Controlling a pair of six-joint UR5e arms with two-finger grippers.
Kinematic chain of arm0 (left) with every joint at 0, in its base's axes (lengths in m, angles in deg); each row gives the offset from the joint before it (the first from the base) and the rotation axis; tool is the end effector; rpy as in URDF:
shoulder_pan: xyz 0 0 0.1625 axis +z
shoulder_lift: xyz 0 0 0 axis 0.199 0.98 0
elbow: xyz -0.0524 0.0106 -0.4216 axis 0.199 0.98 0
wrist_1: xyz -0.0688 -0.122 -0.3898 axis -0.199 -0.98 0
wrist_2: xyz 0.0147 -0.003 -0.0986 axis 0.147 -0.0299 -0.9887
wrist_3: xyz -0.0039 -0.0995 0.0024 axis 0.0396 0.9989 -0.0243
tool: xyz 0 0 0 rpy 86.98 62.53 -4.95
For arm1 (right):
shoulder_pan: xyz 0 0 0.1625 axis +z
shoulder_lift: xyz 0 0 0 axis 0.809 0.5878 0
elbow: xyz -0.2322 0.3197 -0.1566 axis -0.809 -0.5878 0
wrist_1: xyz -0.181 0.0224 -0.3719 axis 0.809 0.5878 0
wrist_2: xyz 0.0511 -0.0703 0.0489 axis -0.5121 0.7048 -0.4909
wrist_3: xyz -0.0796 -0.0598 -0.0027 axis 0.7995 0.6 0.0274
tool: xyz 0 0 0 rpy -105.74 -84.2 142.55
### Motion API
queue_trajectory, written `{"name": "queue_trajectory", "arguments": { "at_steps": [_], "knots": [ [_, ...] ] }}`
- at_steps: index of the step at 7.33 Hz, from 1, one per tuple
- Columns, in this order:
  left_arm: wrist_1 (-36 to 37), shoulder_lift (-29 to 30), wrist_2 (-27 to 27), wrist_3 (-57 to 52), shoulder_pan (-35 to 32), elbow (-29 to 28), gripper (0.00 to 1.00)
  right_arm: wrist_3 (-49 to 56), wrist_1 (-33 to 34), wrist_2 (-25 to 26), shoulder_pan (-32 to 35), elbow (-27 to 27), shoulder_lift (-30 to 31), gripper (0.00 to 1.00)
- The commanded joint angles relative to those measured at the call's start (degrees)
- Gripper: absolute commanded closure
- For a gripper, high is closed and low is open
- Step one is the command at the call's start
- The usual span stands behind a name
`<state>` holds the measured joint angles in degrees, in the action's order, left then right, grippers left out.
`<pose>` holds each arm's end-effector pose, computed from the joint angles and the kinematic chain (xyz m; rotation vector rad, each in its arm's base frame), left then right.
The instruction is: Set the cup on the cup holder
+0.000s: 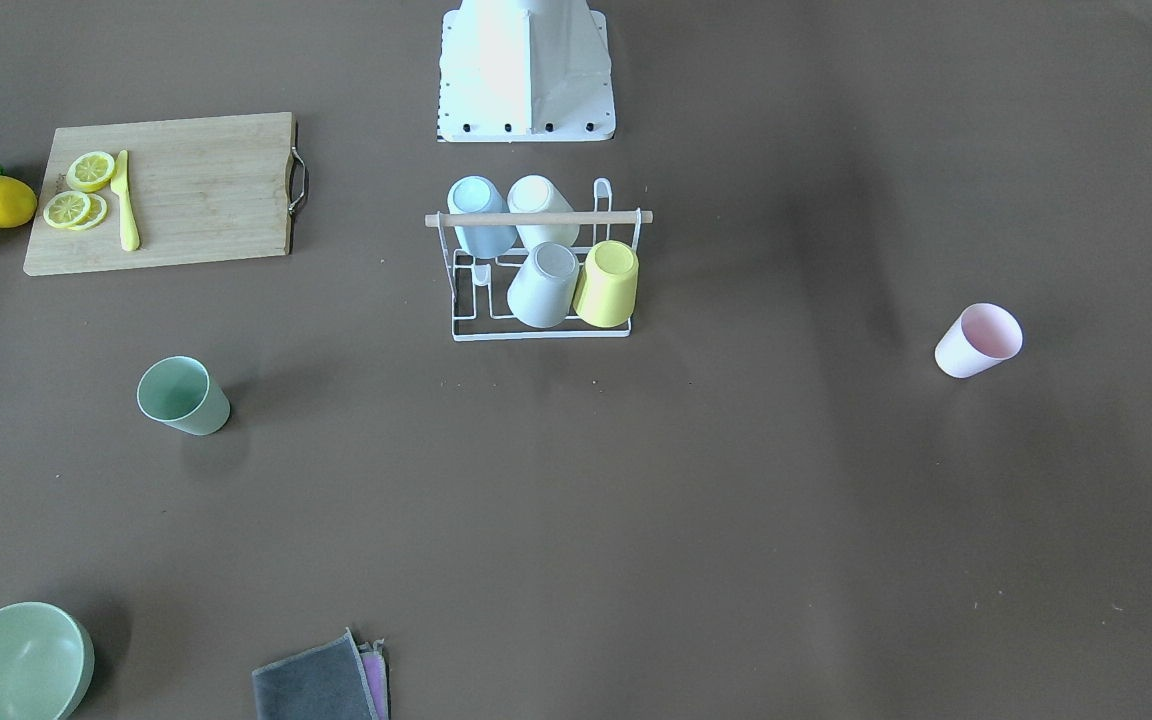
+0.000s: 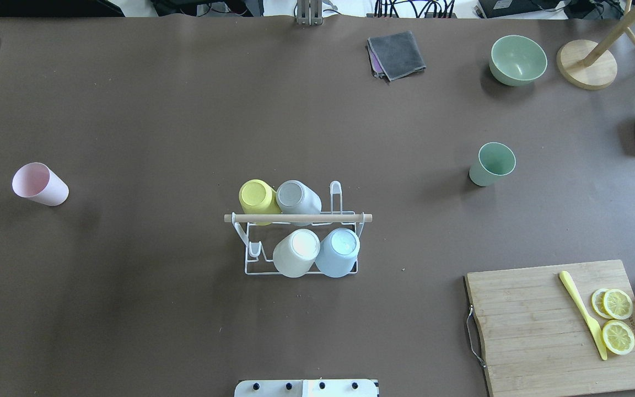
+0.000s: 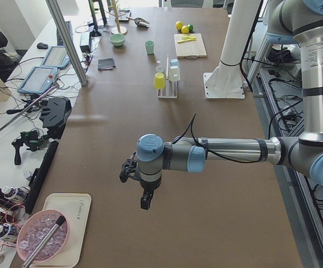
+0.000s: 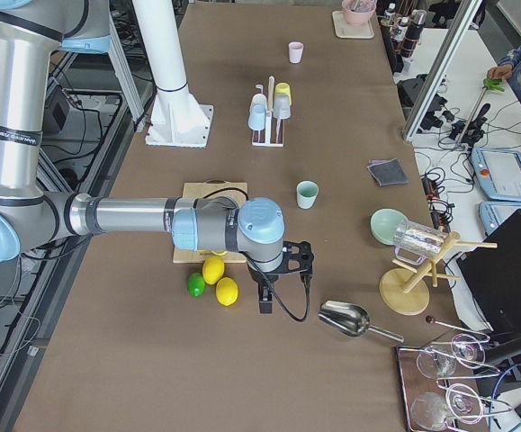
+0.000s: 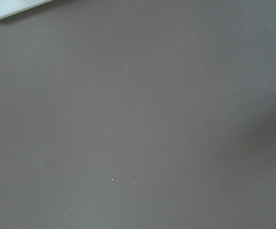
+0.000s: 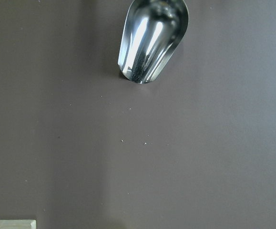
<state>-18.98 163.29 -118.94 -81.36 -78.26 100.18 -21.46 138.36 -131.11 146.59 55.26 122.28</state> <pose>-0.0697 -0.4272 0.6545 0.1225 0.6603 0.1993 0.0841 -0.4136 0.6155 0.0992 -0.7451 -0.0226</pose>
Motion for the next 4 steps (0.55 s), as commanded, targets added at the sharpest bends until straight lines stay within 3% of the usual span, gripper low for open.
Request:
{"name": "queue_trajectory", "arguments": {
  "at_steps": [1,4],
  "knots": [
    [0.00,-0.01,0.02,0.00,0.00,0.05,0.02,0.27,-0.01,0.11,-1.61,0.68,0.15,0.00],
    [0.00,-0.10,-0.07,0.00,0.00,0.05,0.02,-0.07,0.07,0.46,-3.80,0.86,-0.99,0.00]
  ]
}}
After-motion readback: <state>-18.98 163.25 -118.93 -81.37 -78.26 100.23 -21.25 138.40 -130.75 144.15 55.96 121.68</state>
